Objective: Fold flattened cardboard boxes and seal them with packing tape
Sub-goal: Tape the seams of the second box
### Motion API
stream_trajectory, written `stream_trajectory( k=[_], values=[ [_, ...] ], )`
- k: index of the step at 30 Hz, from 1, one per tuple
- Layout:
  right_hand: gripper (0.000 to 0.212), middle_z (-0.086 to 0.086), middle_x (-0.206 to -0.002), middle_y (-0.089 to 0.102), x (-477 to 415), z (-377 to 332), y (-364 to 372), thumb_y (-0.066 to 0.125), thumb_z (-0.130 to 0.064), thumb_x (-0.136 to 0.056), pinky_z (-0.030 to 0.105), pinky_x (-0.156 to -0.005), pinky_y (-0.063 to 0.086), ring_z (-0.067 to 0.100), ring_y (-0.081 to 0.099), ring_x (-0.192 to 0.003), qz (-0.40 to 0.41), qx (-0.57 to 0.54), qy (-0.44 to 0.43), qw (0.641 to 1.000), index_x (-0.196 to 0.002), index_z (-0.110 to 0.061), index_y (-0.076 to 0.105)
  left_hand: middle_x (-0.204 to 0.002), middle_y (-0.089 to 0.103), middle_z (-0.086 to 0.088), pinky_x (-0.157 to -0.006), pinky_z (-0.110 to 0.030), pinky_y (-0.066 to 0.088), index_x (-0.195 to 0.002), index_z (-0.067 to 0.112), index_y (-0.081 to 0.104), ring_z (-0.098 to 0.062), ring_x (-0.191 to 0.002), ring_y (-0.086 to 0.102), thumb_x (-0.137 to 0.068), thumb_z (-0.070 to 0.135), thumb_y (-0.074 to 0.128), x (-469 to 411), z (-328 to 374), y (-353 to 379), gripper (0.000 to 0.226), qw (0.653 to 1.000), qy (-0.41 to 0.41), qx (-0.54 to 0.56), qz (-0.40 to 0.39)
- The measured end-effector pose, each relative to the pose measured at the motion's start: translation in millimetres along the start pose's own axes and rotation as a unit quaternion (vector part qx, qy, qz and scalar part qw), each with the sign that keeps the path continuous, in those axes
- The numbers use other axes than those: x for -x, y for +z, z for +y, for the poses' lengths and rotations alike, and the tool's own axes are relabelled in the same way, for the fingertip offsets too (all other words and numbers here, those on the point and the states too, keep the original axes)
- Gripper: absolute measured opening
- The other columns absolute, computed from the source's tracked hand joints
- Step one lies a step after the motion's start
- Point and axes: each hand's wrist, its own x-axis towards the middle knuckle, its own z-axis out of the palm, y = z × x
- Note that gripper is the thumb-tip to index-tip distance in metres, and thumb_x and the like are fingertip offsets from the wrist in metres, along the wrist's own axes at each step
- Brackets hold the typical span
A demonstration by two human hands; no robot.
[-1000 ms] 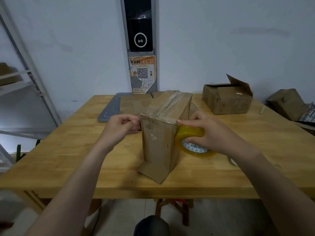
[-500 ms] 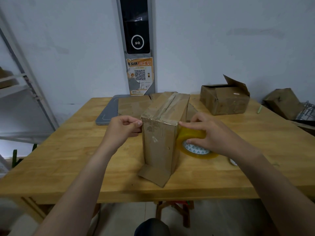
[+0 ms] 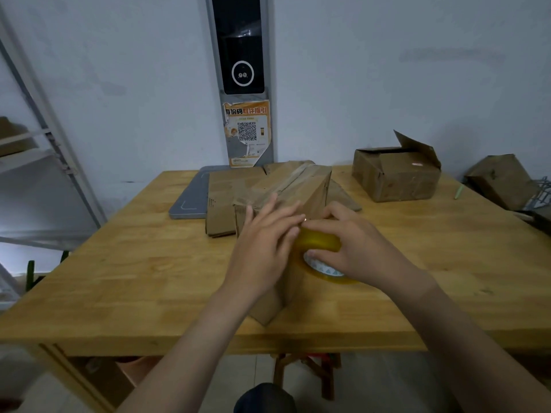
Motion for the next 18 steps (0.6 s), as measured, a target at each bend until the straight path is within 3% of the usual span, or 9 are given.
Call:
stream_trajectory(
  k=[3, 6, 8, 10, 13, 15, 18],
  values=[
    [0.060, -0.015, -0.117, 0.045, 6, 6, 5, 0.074, -0.040, -0.089, 0.019, -0.089, 0.043, 0.000, 0.046, -0.105, 0.004, -0.081, 0.000, 0.997, -0.143, -0.048, 0.049, -0.145, 0.048, 0.024, -0.126, -0.045, 0.004, -0.132, 0.031, 0.068, -0.004, -0.150, 0.021, -0.102, 0.022, 0.058, -3, -10, 2, 0.032, 0.999, -0.009, -0.001, 0.039],
    [0.072, -0.022, -0.127, 0.045, 21, 11, 15, 0.075, -0.040, -0.089, 0.028, -0.092, 0.051, -0.001, 0.049, -0.115, 0.013, -0.150, 0.022, 0.988, -0.149, -0.053, 0.037, -0.146, 0.045, 0.021, -0.128, -0.044, 0.011, -0.143, 0.031, 0.057, -0.003, -0.149, 0.025, -0.101, 0.025, 0.061, 0, -11, 1, 0.043, 0.997, -0.044, 0.006, 0.058],
    [0.076, -0.024, -0.132, 0.048, 26, 11, 16, 0.079, -0.039, -0.086, 0.032, -0.090, 0.054, 0.000, 0.052, -0.117, 0.041, -0.192, 0.058, 0.979, -0.145, -0.055, 0.033, -0.145, 0.051, 0.018, -0.126, -0.047, 0.022, -0.139, 0.030, 0.062, -0.002, -0.146, 0.033, -0.098, 0.029, 0.066, -2, -12, 0, 0.042, 0.995, -0.067, -0.001, 0.076],
    [0.073, -0.025, -0.128, 0.053, 24, 11, 10, 0.082, -0.036, -0.084, 0.027, -0.085, 0.056, 0.000, 0.056, -0.114, 0.055, -0.220, 0.071, 0.971, -0.138, -0.055, 0.037, -0.136, 0.064, 0.015, -0.120, -0.049, 0.035, -0.128, 0.029, 0.071, -0.004, -0.141, 0.045, -0.094, 0.033, 0.071, -5, -16, -2, 0.035, 0.992, -0.075, -0.007, 0.099],
    [0.061, -0.027, -0.122, 0.053, 22, 7, -5, 0.078, -0.035, -0.087, 0.013, -0.081, 0.042, -0.008, 0.051, -0.105, 0.053, -0.108, 0.020, 0.993, -0.137, -0.050, 0.047, -0.124, 0.071, 0.013, -0.112, -0.048, 0.044, -0.119, 0.028, 0.076, -0.005, -0.133, 0.054, -0.089, 0.036, 0.076, -8, -17, -3, 0.032, 0.990, -0.075, -0.010, 0.119],
    [0.062, -0.018, -0.125, 0.055, 19, 3, -15, 0.075, -0.037, -0.089, 0.018, -0.081, 0.039, -0.002, 0.049, -0.106, 0.045, -0.006, 0.002, 0.999, -0.144, -0.047, 0.046, -0.121, 0.073, 0.011, -0.110, -0.048, 0.046, -0.117, 0.026, 0.077, -0.009, -0.130, 0.058, -0.086, 0.034, 0.079, -8, -13, 0, 0.032, 0.990, -0.067, -0.025, 0.123],
    [0.062, -0.015, -0.126, 0.057, 10, -5, -22, 0.071, -0.040, -0.091, 0.027, -0.088, 0.043, 0.008, 0.051, -0.114, 0.038, 0.047, 0.018, 0.998, -0.147, -0.046, 0.045, -0.118, 0.074, 0.007, -0.109, -0.049, 0.048, -0.115, 0.022, 0.077, -0.013, -0.126, 0.061, -0.084, 0.031, 0.081, -9, -8, 6, 0.032, 0.987, -0.069, -0.045, 0.137]
  ],
)
